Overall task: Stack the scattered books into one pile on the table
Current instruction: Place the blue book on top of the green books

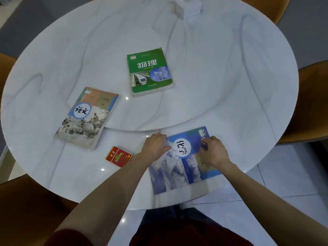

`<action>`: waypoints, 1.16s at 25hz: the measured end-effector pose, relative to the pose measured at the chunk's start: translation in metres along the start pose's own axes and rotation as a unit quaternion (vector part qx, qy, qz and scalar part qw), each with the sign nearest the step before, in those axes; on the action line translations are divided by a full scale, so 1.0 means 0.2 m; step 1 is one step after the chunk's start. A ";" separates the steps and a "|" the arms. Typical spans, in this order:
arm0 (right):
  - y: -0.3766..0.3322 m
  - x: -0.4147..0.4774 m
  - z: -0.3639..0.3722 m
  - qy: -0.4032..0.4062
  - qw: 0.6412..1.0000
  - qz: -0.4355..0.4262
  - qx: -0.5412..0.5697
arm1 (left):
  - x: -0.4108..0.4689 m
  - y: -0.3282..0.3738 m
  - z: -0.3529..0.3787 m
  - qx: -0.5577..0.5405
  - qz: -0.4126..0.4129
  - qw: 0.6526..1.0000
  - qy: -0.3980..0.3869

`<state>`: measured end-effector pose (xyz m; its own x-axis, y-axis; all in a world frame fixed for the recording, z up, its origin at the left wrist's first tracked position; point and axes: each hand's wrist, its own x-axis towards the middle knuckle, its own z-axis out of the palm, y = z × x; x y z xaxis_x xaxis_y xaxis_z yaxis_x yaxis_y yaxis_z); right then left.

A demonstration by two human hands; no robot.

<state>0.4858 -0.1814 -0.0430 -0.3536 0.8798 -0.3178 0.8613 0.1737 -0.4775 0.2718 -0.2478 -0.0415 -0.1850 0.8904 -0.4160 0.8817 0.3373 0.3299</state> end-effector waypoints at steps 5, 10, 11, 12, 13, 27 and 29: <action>0.12 -0.15 0.13 0.034 0.997 -0.017 -0.071 | 0.03 0.04 0.06 0.048 -0.025 0.999 -0.001; 0.16 -0.24 0.23 0.102 0.994 0.027 -0.028 | 0.08 0.07 0.04 0.014 -0.017 1.000 -0.021; 0.15 -0.25 0.24 0.111 0.993 0.041 -0.009 | 0.08 0.06 0.03 -0.014 0.001 1.000 -0.023; 0.14 -0.26 0.24 0.119 0.991 0.053 0.009 | 0.07 0.04 0.03 -0.044 0.013 0.999 -0.021; 0.13 -0.27 0.25 0.130 0.989 0.066 0.027 | 0.05 0.03 0.01 -0.074 0.023 0.997 -0.014; 0.00 -0.22 0.13 0.156 0.757 0.291 0.564 | -0.11 -0.05 -0.07 -0.435 0.019 0.898 0.061; -0.04 -0.21 0.14 0.115 0.748 0.266 0.597 | -0.11 -0.03 -0.10 -0.472 0.008 0.878 0.077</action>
<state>0.4830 -0.2331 -0.0488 0.1137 0.7602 -0.6397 -0.1302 -0.6269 -0.7681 0.2627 -0.2635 -0.0180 -0.2973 0.9033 -0.3094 0.1459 0.3632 0.9202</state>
